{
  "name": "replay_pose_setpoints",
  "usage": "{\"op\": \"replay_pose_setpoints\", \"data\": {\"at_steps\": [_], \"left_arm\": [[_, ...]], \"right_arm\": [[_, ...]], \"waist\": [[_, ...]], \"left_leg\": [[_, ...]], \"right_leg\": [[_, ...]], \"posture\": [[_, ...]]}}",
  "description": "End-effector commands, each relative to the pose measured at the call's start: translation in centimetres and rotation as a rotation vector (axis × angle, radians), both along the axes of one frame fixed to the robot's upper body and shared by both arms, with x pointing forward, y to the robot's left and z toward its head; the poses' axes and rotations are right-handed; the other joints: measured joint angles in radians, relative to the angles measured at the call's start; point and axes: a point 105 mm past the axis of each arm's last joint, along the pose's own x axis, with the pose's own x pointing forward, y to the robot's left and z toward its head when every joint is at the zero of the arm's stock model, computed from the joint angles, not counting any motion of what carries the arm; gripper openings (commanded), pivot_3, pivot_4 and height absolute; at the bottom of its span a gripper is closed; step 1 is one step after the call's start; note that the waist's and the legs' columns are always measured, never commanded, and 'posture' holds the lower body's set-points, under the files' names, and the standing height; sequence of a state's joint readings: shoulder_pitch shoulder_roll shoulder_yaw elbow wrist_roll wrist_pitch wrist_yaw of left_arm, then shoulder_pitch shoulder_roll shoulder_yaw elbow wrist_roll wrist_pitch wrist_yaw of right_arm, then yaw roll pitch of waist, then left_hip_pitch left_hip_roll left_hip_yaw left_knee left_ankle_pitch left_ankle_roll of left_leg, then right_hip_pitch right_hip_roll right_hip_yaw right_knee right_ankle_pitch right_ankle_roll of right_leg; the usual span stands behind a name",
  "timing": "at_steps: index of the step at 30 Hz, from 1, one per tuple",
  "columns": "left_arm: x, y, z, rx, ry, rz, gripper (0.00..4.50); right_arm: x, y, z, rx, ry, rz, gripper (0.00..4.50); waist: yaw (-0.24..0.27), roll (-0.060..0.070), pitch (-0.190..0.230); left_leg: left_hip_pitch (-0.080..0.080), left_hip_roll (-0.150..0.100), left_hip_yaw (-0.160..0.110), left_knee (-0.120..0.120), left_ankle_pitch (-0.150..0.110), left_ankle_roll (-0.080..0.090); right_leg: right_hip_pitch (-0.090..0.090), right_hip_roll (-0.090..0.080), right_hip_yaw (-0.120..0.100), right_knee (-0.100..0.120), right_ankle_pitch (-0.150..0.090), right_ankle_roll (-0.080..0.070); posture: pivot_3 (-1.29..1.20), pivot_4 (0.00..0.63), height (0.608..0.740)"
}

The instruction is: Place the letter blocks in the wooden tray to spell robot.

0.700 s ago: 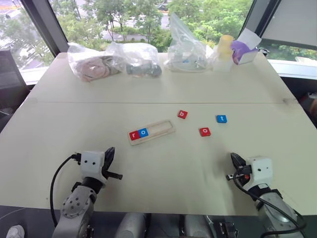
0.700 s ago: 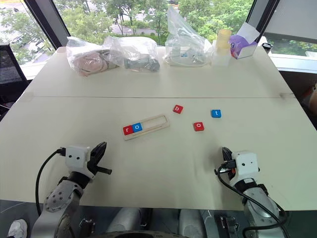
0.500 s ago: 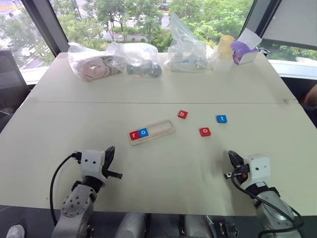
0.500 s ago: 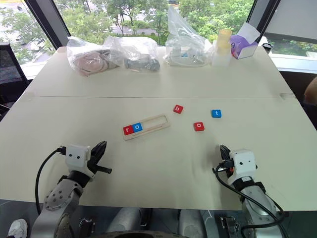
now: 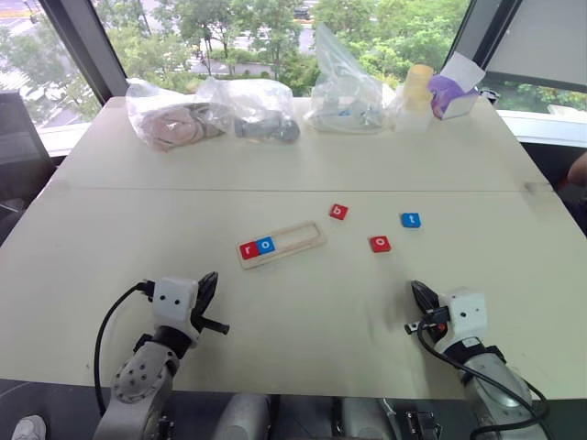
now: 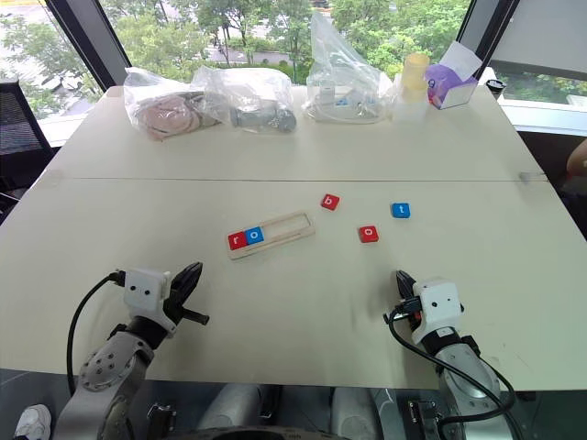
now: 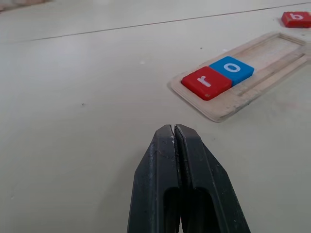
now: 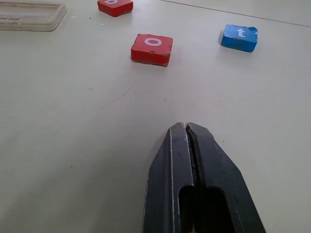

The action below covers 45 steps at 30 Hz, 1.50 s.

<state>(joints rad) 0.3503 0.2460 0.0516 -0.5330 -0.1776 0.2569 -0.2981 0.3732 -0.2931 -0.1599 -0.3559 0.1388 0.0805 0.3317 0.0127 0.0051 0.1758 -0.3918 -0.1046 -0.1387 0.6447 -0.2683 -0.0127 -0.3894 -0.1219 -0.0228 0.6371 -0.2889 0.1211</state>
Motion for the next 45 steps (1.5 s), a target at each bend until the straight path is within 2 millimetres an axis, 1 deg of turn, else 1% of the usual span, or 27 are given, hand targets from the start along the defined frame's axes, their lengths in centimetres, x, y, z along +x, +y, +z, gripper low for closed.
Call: {"op": "replay_pose_setpoints", "data": {"at_steps": [1, 7, 9, 11, 12, 14, 17, 18, 19, 20, 21, 22, 25, 28, 31, 34, 39, 45], "left_arm": [[-0.3, -0.2, 1.2, -0.002, -0.029, -0.019, 0.03], [0.2, -0.5, 1.6, -0.002, -0.021, -0.03, 0.03], [0.3, -0.6, 1.6, 0.0, -0.016, -0.042, 0.03], [0.3, -0.6, 1.7, -0.016, -0.004, -0.099, 0.03], [0.3, -0.6, 1.7, -0.02, 0.005, -0.136, 0.26], [0.9, 0.1, 2.1, -0.011, 0.026, -0.213, 0.83], [2.0, 1.5, 2.9, 0.027, 0.047, -0.321, 2.17], [2.4, 2.0, 3.0, 0.038, 0.066, -0.359, 2.73], [2.7, 2.4, 3.1, 0.053, 0.081, -0.395, 3.14], [3.1, 2.7, 3.2, 0.062, 0.092, -0.419, 3.68], [3.4, 2.9, 3.2, 0.064, 0.115, -0.466, 4.14], [3.6, 3.0, 3.1, 0.076, 0.132, -0.514, 4.49], [3.9, 3.1, 2.7, 0.085, 0.189, -0.623, 4.49], [4.8, 3.2, 2.0, 0.12, 0.224, -0.721, 4.49], [6.2, 3.0, 1.8, 0.126, 0.248, -0.794, 4.49], [7.9, 2.2, 1.7, 0.168, 0.248, -0.866, 4.49], [10.4, 1.3, 2.3, 0.241, 0.202, -0.909, 4.49], [10.8, 0.6, 2.1, 0.258, 0.203, -0.972, 4.49]], "right_arm": [[0.1, 0.4, 0.5, -0.009, -0.03, 0.026, 0.0], [0.2, 0.7, 0.6, -0.011, -0.032, 0.032, 0.0], [0.3, 1.0, 0.9, -0.013, -0.036, 0.053, 0.0], [0.6, 1.5, 1.7, -0.017, -0.047, 0.105, 0.0], [0.8, 1.7, 2.1, -0.022, -0.051, 0.132, 0.0], [1.3, 2.2, 3.1, -0.027, -0.055, 0.211, 0.0], [1.7, 2.7, 4.6, -0.044, -0.053, 0.317, 0.0], [1.8, 2.8, 5.0, -0.044, -0.048, 0.342, 0.0], [2.0, 2.8, 5.5, -0.057, -0.053, 0.365, 0.0], [2.3, 2.6, 6.0, -0.069, -0.057, 0.372, 0.0], [2.5, 2.5, 6.3, -0.062, -0.054, 0.377, 0.0], [2.5, 2.6, 6.6, -0.062, -0.051, 0.397, 0.0], [2.3, 3.1, 7.0, -0.06, -0.03, 0.452, 0.0], [2.5, 3.8, 7.9, -0.054, -0.033, 0.489, 0.0], [2.8, 4.6, 9.1, -0.037, -0.048, 0.527, 0.0], [2.8, 5.2, 10.0, -0.044, -0.062, 0.552, 0.0], [2.6, 5.6, 10.8, -0.033, -0.079, 0.537, 0.0], [2.2, 5.8, 10.8, -0.023, -0.079, 0.513, 0.0]], "waist": [[0.0, 0.0, 0.0], [0.0, 0.0, 0.0], [0.0, 0.0, 0.0], [0.0, 0.0, 0.0], [0.0, 0.0, 0.0], [0.001, 0.0, 0.0], [0.001, 0.0, 0.0], [0.001, 0.0, 0.0], [0.001, 0.0, 0.0], [0.0, 0.0, 0.0], [0.0, 0.0, 0.0], [0.0, 0.0, 0.0], [0.0, 0.0, 0.0], [0.0, 0.0, 0.0], [0.0, -0.001, 0.001], [0.001, -0.001, 0.001], [0.0, -0.003, 0.001], [-0.008, -0.005, 0.002]], "left_leg": [[0.0, 0.0, 0.0, 0.0, 0.0, 0.0], [0.0, 0.0, 0.0, 0.0, 0.0, 0.0], [0.0, 0.0, 0.0, 0.0, 0.0, 0.0], [0.0, 0.0, 0.0, 0.001, 0.0, 0.0], [0.0, 0.0, 0.0, 0.001, 0.0, 0.0], [0.0, 0.0, 0.0, 0.002, 0.0, 0.0], [0.001, 0.001, 0.0, 0.003, 0.001, -0.001], [0.001, 0.002, -0.001, 0.003, 0.001, -0.002], [0.001, 0.003, -0.001, 0.002, 0.002, -0.003], [0.001, 0.003, -0.001, 0.003, 0.002, -0.003], [0.001, 0.003, 0.0, 0.002, 0.002, -0.003], [0.001, 0.003, 0.0, 0.003, 0.002, -0.003], [0.001, 0.003, 0.0, 0.002, 0.002, -0.003], [0.0, 0.003, 0.0, 0.001, 0.002, -0.003], [0.0, 0.003, 0.0, 0.001, 0.002, -0.003], [0.0, 0.003, 0.0, 0.001, 0.003, -0.004], [-0.001, 0.002, 0.0, 0.001, 0.003, -0.004], [-0.002, 0.002, 0.0, 0.001, 0.003, -0.004]], "right_leg": [[0.0, 0.0, 0.0, 0.0, 0.0, 0.0], [0.0, 0.0, 0.0, 0.0, 0.0, 0.0], [0.0, 0.0, 0.0, 0.001, 0.0, 0.0], [0.0, 0.0, 0.0, 0.002, 0.0, 0.0], [0.0, 0.0, 0.0, 0.003, 0.0, 0.0], [0.0, 0.0, 0.0, 0.005, 0.0, 0.0], [0.0, 0.001, 0.0, 0.011, -0.001, -0.003], [0.0, 0.002, 0.0, 0.012, 0.0, -0.004], [0.0, 0.003, 0.0, 0.011, 0.0, -0.006], [0.0, 0.004, 0.0, 0.012, 0.0, -0.006], [0.0, 0.004, 0.0, 0.012, 0.0, -0.005], [0.0, 0.004, 0.0, 0.011, 0.001, -0.005], [0.0, 0.003, 0.0, 0.011, 0.002, -0.003], [-0.001, 0.003, 0.0, 0.011, 0.002, -0.003], [-0.002, 0.003, 0.0, 0.011, 0.002, -0.003], [-0.002, 0.003, 0.0, 0.011, 0.003, -0.004], [-0.002, 0.003, 0.0, 0.011, 0.004, -0.002], [-0.003, 0.003, 0.0, 0.012, 0.004, -0.002]], "posture": [[0.0, 0.15, 0.74], [0.0, 0.15, 0.74], [0.0, 0.15, 0.74], [0.0, 0.15, 0.74], [0.0, 0.15, 0.74], [0.0, 0.15, 0.74], [0.0, 0.15, 0.74], [0.0, 0.15, 0.74], [0.0, 0.15, 0.74], [0.0, 0.15, 0.74], [0.0, 0.15, 0.74], [0.0, 0.15, 0.74], [0.0, 0.15, 0.74], [0.0, 0.15, 0.74], [0.0, 0.15, 0.74], [0.0, 0.15, 0.74], [0.0, 0.15, 0.74], [0.0, 0.15, 0.74]]}}
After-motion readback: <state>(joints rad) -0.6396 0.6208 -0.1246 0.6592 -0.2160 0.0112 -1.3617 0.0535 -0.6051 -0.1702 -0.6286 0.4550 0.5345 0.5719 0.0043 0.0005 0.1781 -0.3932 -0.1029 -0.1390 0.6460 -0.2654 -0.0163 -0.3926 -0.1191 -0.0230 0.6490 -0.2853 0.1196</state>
